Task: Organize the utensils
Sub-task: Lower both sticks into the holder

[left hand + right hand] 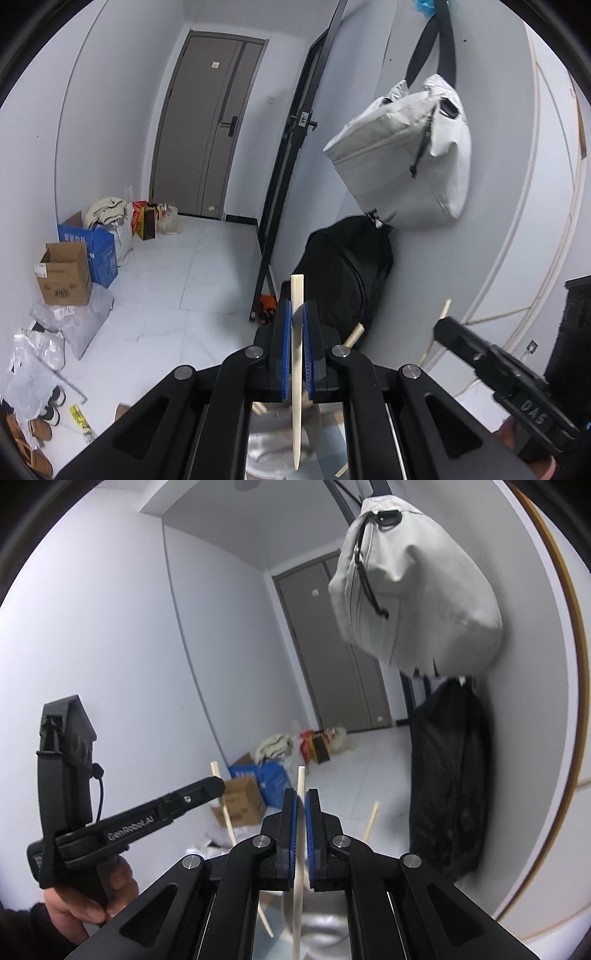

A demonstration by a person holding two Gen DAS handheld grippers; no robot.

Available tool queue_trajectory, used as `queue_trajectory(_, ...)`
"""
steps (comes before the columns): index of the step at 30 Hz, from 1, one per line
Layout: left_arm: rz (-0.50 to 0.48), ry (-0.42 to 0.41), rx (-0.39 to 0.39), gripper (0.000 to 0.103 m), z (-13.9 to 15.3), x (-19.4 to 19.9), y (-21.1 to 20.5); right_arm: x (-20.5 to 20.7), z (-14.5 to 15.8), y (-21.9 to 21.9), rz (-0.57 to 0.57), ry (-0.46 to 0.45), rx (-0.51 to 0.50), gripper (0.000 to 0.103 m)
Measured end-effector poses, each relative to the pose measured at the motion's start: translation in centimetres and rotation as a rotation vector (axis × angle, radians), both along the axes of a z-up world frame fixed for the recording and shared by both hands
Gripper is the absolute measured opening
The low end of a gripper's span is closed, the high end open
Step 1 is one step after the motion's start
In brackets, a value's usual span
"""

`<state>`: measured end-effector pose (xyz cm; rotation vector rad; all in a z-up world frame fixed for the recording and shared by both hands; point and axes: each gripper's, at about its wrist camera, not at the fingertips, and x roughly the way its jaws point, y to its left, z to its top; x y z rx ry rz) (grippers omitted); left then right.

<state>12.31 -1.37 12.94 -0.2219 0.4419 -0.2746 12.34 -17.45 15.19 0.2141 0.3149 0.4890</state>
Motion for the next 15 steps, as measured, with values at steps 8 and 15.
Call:
queue_trajectory(8,0.046,-0.016,-0.002,0.002,-1.1,3.4,0.9,4.3,0.7,0.5,-0.018,-0.05,0.01,0.004)
queue_trajectory(15,0.053,-0.047,0.029,0.002,-2.2,5.6,0.8,6.4,-1.4,2.8,-0.045,-0.089,-0.054,0.004)
